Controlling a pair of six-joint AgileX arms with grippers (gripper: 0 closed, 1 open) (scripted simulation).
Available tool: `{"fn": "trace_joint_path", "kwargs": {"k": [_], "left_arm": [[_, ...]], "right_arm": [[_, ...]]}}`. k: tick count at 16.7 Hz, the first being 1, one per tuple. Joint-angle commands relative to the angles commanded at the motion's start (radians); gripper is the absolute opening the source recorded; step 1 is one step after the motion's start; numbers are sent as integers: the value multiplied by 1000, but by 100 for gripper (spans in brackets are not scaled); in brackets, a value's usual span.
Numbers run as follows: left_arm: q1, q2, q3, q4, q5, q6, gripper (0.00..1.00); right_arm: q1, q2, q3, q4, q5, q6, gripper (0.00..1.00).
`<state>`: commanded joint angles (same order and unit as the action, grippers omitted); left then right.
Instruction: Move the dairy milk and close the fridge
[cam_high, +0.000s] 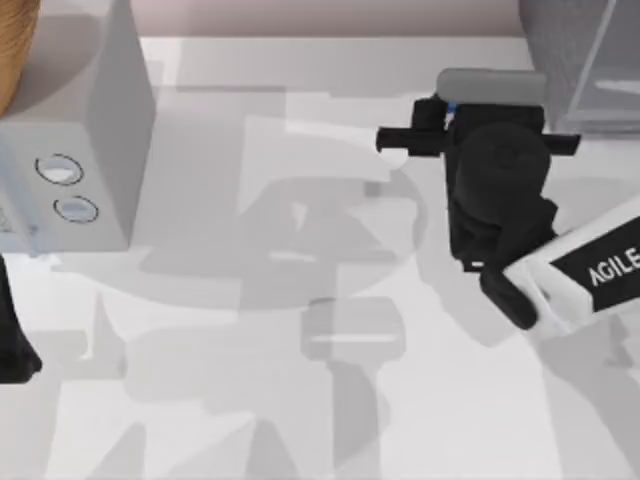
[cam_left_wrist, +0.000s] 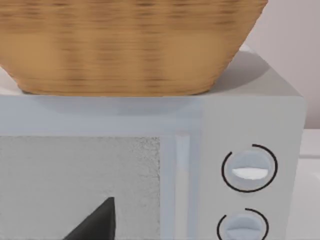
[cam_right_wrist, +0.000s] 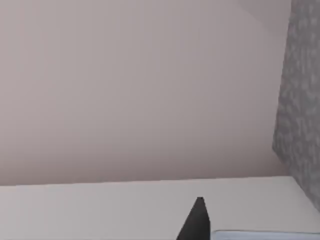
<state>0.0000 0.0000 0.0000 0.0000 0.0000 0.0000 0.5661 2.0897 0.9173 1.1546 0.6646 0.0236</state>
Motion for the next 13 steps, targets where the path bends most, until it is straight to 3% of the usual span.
{"fn": "trace_joint_path", "kwargs": {"k": [7, 10, 13], "left_arm": [[0, 0, 0, 0, 0, 0, 100], [0, 0, 0, 0, 0, 0, 100], [0, 0, 0, 0, 0, 0, 100]], "right_arm": [[-441, -473, -418, -32, -513, -6, 0], [-538, -571, -514, -39, -612, -7, 0], [-552, -585, -527, -40, -625, -8, 0]]}}
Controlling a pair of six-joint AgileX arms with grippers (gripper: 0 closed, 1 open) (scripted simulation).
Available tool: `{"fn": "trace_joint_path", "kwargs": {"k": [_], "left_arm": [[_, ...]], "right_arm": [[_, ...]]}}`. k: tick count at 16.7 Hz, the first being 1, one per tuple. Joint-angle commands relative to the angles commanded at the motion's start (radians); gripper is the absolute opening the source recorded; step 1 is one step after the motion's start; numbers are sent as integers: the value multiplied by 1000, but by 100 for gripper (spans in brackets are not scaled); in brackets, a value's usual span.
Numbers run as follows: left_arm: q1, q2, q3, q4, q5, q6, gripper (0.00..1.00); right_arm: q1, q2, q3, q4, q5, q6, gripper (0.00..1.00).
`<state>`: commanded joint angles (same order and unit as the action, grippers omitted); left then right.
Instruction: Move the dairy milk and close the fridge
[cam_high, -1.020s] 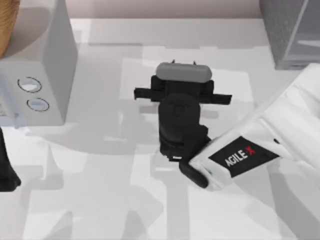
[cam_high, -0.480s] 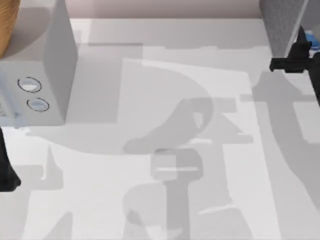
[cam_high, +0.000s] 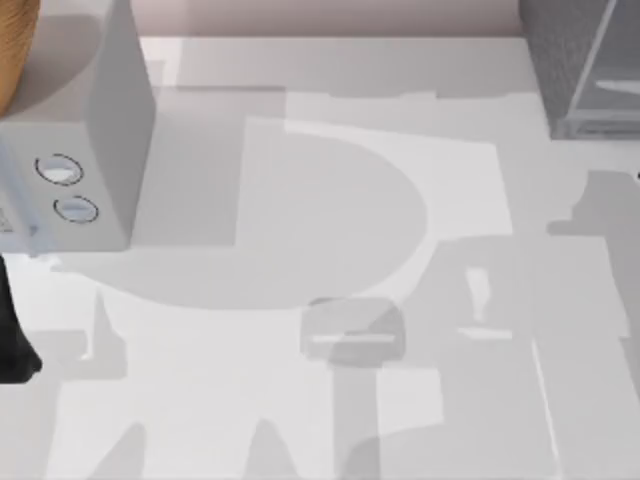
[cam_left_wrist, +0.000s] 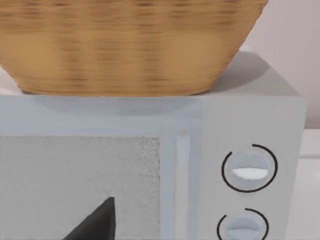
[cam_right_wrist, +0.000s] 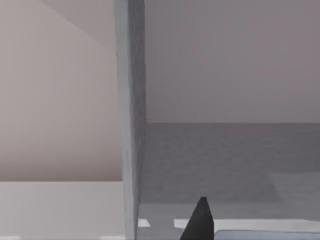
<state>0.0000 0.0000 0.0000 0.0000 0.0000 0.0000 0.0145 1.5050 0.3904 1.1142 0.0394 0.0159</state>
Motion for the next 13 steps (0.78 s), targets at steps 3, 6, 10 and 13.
{"fn": "trace_joint_path", "kwargs": {"k": [3, 6, 10, 13], "left_arm": [[0, 0, 0, 0, 0, 0, 100], [0, 0, 0, 0, 0, 0, 100], [0, 0, 0, 0, 0, 0, 100], [0, 0, 0, 0, 0, 0, 100]], "right_arm": [[2, 6, 5, 1, 1, 1, 0], [-30, 74, 71, -4, -31, -2, 0], [-84, 302, 298, -28, -99, -2, 0], [-120, 500, 534, -40, -143, -1, 0]]}}
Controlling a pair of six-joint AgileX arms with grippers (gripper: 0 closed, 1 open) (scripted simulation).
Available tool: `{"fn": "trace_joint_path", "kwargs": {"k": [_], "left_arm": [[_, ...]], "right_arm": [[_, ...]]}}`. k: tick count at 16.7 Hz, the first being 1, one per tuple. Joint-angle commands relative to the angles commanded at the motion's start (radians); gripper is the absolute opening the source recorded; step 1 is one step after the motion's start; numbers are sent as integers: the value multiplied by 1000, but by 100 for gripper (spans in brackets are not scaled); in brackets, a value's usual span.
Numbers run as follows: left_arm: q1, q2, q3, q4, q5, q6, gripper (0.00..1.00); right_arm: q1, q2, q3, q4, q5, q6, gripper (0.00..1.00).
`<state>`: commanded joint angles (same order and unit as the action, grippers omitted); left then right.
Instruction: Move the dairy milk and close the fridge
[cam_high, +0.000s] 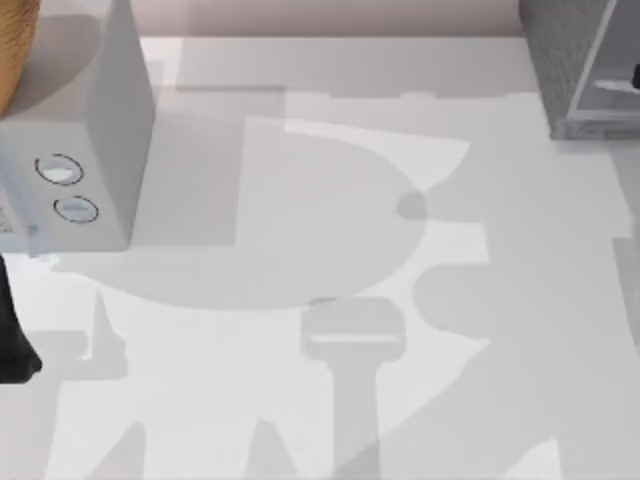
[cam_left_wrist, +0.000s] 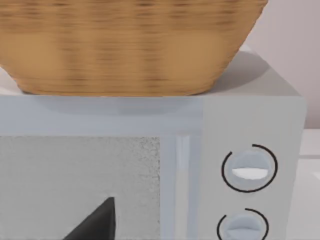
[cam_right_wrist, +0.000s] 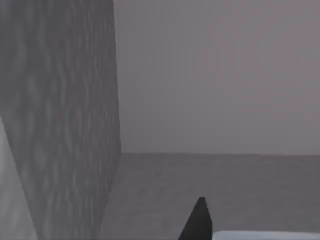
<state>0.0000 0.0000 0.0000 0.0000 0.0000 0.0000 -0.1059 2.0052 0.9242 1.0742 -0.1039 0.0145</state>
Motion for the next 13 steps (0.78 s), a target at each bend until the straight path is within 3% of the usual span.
{"fn": "trace_joint_path", "kwargs": {"k": [6, 13], "left_arm": [[0, 0, 0, 0, 0, 0, 100], [0, 0, 0, 0, 0, 0, 100]], "right_arm": [[-89, 270, 310, -57, -95, -7, 0], [-99, 290, 328, -69, -108, -9, 0]]}}
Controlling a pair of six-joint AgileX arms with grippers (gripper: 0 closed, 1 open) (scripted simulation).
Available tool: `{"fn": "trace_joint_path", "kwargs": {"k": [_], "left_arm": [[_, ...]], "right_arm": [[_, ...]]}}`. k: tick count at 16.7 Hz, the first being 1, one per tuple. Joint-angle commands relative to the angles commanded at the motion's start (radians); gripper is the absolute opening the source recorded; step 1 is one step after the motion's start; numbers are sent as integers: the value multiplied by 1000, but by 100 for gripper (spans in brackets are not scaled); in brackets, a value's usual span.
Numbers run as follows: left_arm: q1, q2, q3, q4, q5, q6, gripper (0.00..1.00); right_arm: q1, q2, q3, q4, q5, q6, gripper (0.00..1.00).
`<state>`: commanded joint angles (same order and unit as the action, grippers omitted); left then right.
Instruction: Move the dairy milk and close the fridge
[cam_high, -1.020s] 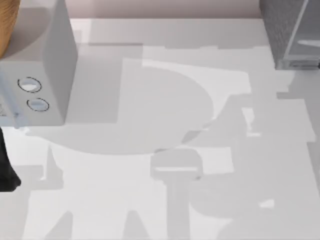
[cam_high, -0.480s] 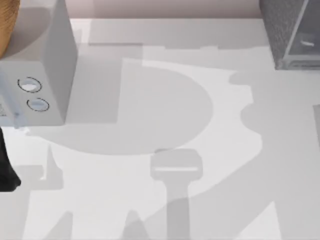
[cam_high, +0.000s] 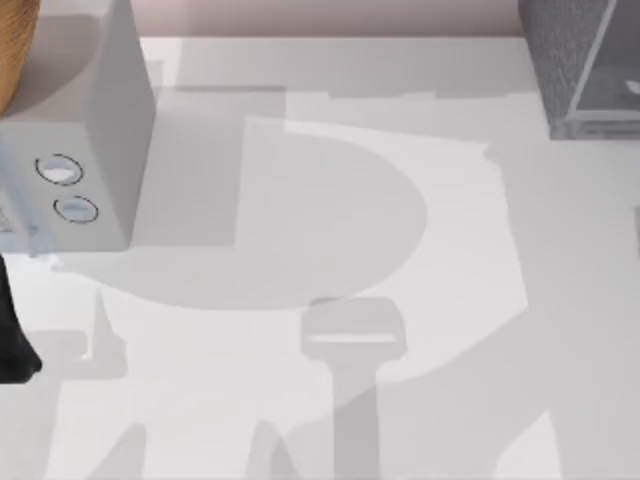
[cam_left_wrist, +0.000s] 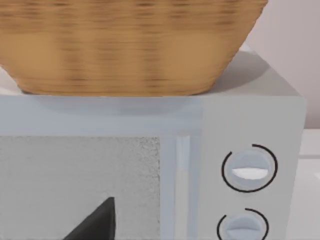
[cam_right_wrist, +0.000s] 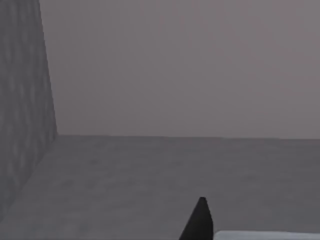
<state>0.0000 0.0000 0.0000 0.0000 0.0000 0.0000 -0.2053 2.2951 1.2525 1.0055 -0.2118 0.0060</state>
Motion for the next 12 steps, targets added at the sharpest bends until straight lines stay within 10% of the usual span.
{"fn": "trace_joint_path", "kwargs": {"k": [5, 12], "left_arm": [[0, 0, 0, 0, 0, 0, 100], [0, 0, 0, 0, 0, 0, 100]], "right_arm": [[-4, 3, 3, -2, -2, -1, 0], [-4, 3, 3, -2, -2, -1, 53]]}}
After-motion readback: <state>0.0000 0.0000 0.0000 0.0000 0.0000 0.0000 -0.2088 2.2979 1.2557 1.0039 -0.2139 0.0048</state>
